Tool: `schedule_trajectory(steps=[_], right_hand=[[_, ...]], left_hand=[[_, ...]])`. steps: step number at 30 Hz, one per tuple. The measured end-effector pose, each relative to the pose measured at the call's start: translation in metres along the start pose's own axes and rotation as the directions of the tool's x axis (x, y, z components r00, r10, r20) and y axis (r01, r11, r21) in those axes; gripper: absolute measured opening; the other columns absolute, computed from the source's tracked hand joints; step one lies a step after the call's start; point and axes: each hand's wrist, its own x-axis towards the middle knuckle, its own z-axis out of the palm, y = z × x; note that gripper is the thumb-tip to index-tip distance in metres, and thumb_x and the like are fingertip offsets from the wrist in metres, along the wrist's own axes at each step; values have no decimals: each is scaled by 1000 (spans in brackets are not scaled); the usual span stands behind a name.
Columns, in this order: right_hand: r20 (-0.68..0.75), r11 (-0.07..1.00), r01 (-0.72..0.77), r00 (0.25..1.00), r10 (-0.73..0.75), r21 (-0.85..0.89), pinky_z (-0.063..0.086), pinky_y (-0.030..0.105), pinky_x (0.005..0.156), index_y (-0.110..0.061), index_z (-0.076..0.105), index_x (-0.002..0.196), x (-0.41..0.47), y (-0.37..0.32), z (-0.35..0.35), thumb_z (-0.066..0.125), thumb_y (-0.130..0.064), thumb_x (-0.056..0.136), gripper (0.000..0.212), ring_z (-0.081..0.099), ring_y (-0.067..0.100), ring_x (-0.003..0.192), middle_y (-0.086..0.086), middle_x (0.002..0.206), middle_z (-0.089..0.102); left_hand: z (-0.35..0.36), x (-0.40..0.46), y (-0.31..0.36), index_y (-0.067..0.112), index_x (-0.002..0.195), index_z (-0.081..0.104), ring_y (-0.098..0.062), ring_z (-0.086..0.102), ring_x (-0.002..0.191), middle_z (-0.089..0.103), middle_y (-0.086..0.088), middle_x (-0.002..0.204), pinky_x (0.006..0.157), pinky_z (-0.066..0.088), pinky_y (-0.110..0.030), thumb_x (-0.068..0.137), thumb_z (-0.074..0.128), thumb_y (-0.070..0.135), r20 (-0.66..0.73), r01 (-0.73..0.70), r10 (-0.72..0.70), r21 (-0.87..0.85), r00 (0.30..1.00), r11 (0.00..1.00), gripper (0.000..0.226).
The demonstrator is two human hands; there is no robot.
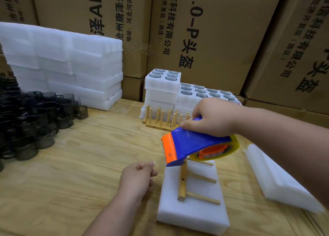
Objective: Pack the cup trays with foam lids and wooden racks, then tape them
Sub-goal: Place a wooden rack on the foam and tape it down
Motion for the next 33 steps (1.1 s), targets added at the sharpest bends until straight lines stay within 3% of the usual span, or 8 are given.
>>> schedule_trajectory(steps=[8, 12, 18, 22, 25, 28, 30, 33], right_hand=[[138, 996, 48, 990, -38, -75, 38, 28, 53, -20, 69, 77, 30, -20, 1, 50, -72, 90, 57, 60, 14, 67, 1, 74, 66], [164, 995, 57, 986, -43, -86, 38, 29, 53, -19, 67, 74, 36, -23, 4, 51, -72, 90, 57, 58, 15, 65, 1, 71, 64], [183, 995, 71, 981, -57, -71, 38, 28, 54, -18, 69, 78, 34, -20, 6, 50, -71, 91, 58, 57, 14, 65, 1, 72, 64], [204, 997, 59, 978, -49, -46, 41, 29, 56, -18, 70, 81, 30, -11, 10, 50, -71, 91, 58, 61, 16, 70, 3, 78, 68], [220, 999, 38, 975, -37, -3, 43, 31, 58, -18, 68, 77, 26, 0, 18, 51, -71, 91, 57, 61, 17, 71, 3, 78, 67], [238, 999, 20, 971, -31, 49, 51, 35, 67, -20, 70, 83, 21, 14, 29, 52, -69, 92, 53, 63, 18, 79, 1, 84, 68], [208, 989, 11, 977, -42, 148, 55, 38, 78, -26, 70, 93, 16, 24, 35, 54, -68, 91, 44, 64, 15, 86, -5, 91, 67], [157, 943, 25, 984, -82, 332, 53, 30, 79, -37, 65, 106, 4, 37, 37, 58, -73, 85, 42, 63, 6, 92, -15, 97, 64]], left_hand=[[5, 5, -12, 15, 80, 73, -17, 60, 42, 72, 0, 61, 41, 47, -26, 95, 63, 24, 10, -64, 64, 284, 998, 957, 20], [8, 6, -14, 23, 80, 73, -20, 71, 64, 74, 4, 67, 66, 62, -39, 83, 66, 38, 59, -111, 95, 498, 994, 860, 17], [9, 4, -16, 36, 126, 51, -9, 65, 82, 69, 10, 84, 67, 47, -30, 80, 70, 49, 62, -194, 197, 598, 978, 778, 52], [10, -7, -14, 30, 131, 55, -11, 57, 99, 51, 15, 105, 87, 49, -35, 85, 67, 28, 5, -345, 398, 509, 917, 788, 47], [14, -23, -7, 36, 135, 46, 1, 51, 117, 52, 18, 126, 101, 45, -33, 72, 63, 31, 186, -396, 357, 256, 915, 882, 65], [17, -31, 0, 45, 144, 34, 2, 49, 125, 49, 23, 141, 111, 40, -33, 60, 64, 49, 391, -362, 277, 163, 878, 918, 90], [20, -35, 4, 52, 145, 32, 1, 55, 122, 54, 25, 137, 108, 44, -31, 61, 69, 52, 479, -376, 264, 154, 837, 914, 92], [27, -37, 7, 53, 136, 36, 2, 67, 106, 68, 18, 118, 87, 52, -19, 72, 78, 39, 530, -374, 258, 123, 808, 919, 78]])
